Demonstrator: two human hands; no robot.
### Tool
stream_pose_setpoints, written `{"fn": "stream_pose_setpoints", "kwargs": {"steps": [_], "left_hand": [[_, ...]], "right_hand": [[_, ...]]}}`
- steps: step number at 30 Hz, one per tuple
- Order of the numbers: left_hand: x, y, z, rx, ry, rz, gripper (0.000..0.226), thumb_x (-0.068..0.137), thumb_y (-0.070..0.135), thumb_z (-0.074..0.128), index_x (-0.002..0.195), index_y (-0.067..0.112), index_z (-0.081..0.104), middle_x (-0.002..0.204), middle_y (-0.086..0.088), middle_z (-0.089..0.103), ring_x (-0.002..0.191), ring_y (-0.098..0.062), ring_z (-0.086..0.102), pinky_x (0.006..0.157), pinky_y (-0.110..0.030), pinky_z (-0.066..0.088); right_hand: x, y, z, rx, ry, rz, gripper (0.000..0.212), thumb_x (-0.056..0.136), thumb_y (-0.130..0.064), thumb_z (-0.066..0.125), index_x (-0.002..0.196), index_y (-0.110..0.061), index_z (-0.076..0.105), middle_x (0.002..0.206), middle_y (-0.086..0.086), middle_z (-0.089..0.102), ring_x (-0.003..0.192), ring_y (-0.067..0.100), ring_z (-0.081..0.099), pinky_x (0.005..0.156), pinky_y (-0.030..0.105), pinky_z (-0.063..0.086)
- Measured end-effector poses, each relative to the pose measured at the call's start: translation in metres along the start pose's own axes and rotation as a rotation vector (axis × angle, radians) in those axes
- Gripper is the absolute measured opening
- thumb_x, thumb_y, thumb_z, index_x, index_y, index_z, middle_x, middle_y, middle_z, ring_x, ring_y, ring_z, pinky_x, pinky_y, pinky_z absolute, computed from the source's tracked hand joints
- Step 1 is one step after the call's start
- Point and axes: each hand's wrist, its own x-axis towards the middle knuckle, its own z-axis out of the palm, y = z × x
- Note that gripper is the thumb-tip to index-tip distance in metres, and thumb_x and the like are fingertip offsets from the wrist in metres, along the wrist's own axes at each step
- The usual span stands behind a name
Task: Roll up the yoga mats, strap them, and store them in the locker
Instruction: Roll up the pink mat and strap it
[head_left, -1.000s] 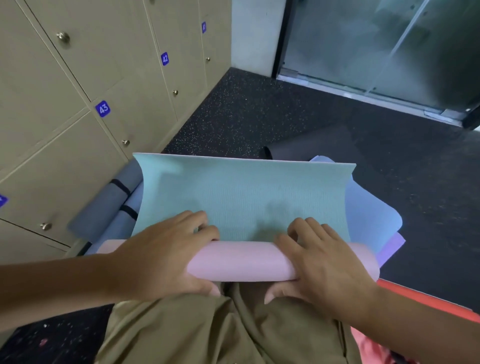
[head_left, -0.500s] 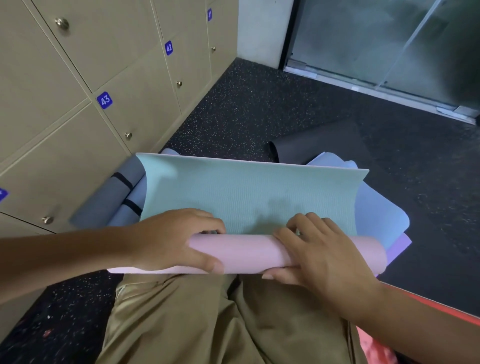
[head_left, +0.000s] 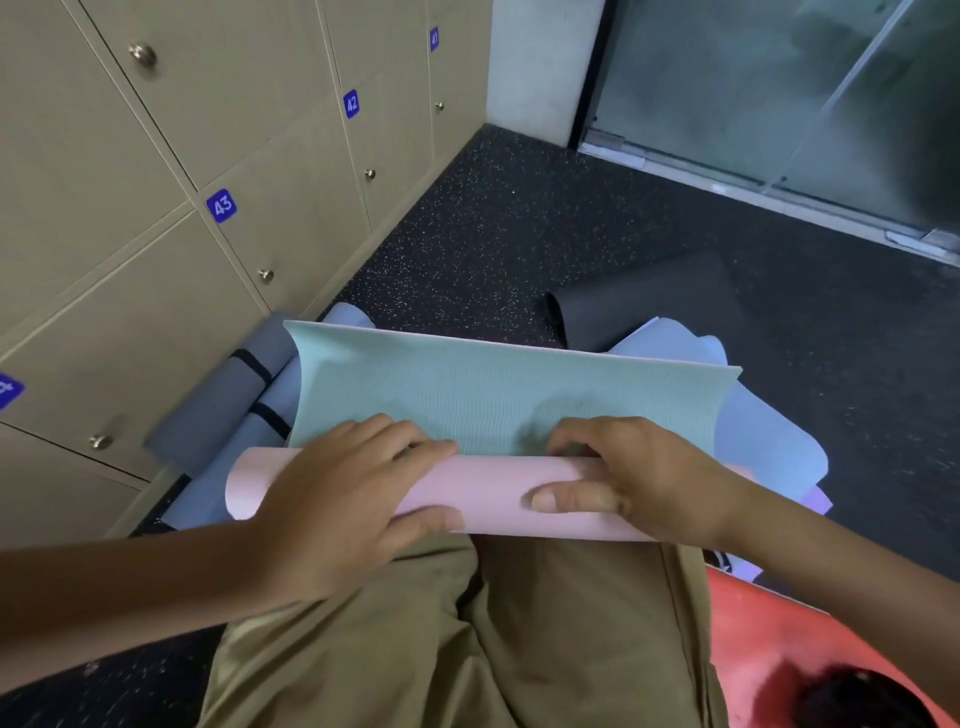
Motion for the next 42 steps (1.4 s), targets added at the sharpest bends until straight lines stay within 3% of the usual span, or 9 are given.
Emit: {"fn": "stream_pose_setpoints", "kwargs": {"steps": [2,8,13,19,21,25,32,39,42], "left_hand": [[0.007,-0.006,-0.002,-0.010,-0.042,0.003,0.061,0.100,0.072,0.030,0.127,0.029,0.064,0.101,0.013,0.061,0.091,-0.014,0.057,0.077,-0.032,0.046],[0.029,-0.017,-0.008,-0.161,-0.225,-0.017,0.062,0.096,0.078,0.018,0.116,0.038,0.061,0.098,0.017,0.053,0.095,-0.004,0.047,0.081,-0.021,0.039],[0.042,-0.025,-0.006,-0.249,-0.273,-0.017,0.058,0.095,0.077,0.024,0.121,0.038,0.060,0.113,0.023,0.043,0.109,0.003,0.045,0.090,-0.006,0.031],[0.042,-0.017,-0.001,-0.105,0.127,0.018,0.039,0.101,0.055,0.044,0.113,0.026,0.068,0.102,0.014,0.060,0.095,-0.013,0.057,0.081,-0.029,0.044],[0.034,-0.012,0.004,-0.007,0.153,0.025,0.050,0.099,0.062,0.045,0.116,0.022,0.071,0.107,0.008,0.062,0.096,-0.019,0.058,0.080,-0.034,0.047],[0.031,-0.015,0.011,0.068,0.113,0.005,0.072,0.087,0.079,0.050,0.122,0.020,0.068,0.110,0.005,0.062,0.098,-0.020,0.058,0.080,-0.034,0.045],[0.055,-0.032,0.001,-0.128,-0.056,-0.003,0.066,0.091,0.081,0.035,0.121,0.031,0.064,0.106,0.015,0.056,0.101,-0.010,0.055,0.080,-0.037,0.050],[0.088,-0.052,-0.002,-0.357,-0.317,-0.036,0.075,0.086,0.089,0.025,0.104,0.028,0.065,0.097,0.008,0.061,0.095,-0.009,0.058,0.089,-0.042,0.046],[0.093,-0.055,-0.002,-0.357,-0.293,-0.040,0.073,0.089,0.087,0.027,0.098,0.024,0.065,0.093,0.007,0.061,0.092,-0.012,0.058,0.086,-0.043,0.047]], "right_hand": [[0.000,-0.002,0.001,-0.010,0.052,0.015,0.062,0.074,-0.089,0.050,0.098,-0.032,0.057,0.089,-0.012,0.063,0.081,0.008,0.059,0.075,0.034,0.050],[-0.010,-0.005,0.033,-0.474,0.572,-0.087,0.056,0.098,-0.068,0.038,0.091,-0.019,0.066,0.086,-0.001,0.055,0.081,0.025,0.051,0.069,0.039,0.045],[-0.008,0.002,0.045,-0.534,0.631,-0.035,0.066,0.104,-0.067,0.025,0.089,-0.016,0.064,0.084,0.003,0.051,0.078,0.028,0.050,0.068,0.042,0.043],[0.014,0.004,0.027,-0.410,0.510,0.045,0.066,0.099,-0.073,0.021,0.087,-0.025,0.064,0.083,-0.003,0.057,0.083,0.023,0.057,0.069,0.038,0.046],[0.020,0.004,0.018,-0.330,0.424,0.090,0.063,0.095,-0.076,0.021,0.086,-0.030,0.064,0.087,-0.008,0.060,0.089,0.017,0.058,0.071,0.034,0.044],[0.032,0.004,0.009,-0.237,0.317,0.138,0.064,0.094,-0.076,0.024,0.079,-0.027,0.062,0.085,-0.008,0.060,0.089,0.012,0.055,0.072,0.035,0.046],[0.035,0.009,0.019,-0.400,0.692,-0.030,0.044,0.103,-0.050,0.043,0.088,-0.017,0.067,0.086,0.000,0.058,0.083,0.024,0.051,0.073,0.041,0.046],[0.030,0.021,0.021,-0.473,0.764,-0.007,0.038,0.101,-0.044,0.048,0.088,-0.015,0.067,0.085,0.003,0.059,0.080,0.027,0.051,0.070,0.043,0.043],[0.043,0.023,0.017,-0.433,0.808,-0.012,0.046,0.102,-0.049,0.045,0.080,-0.016,0.067,0.075,0.002,0.058,0.073,0.027,0.053,0.065,0.039,0.041]]}}
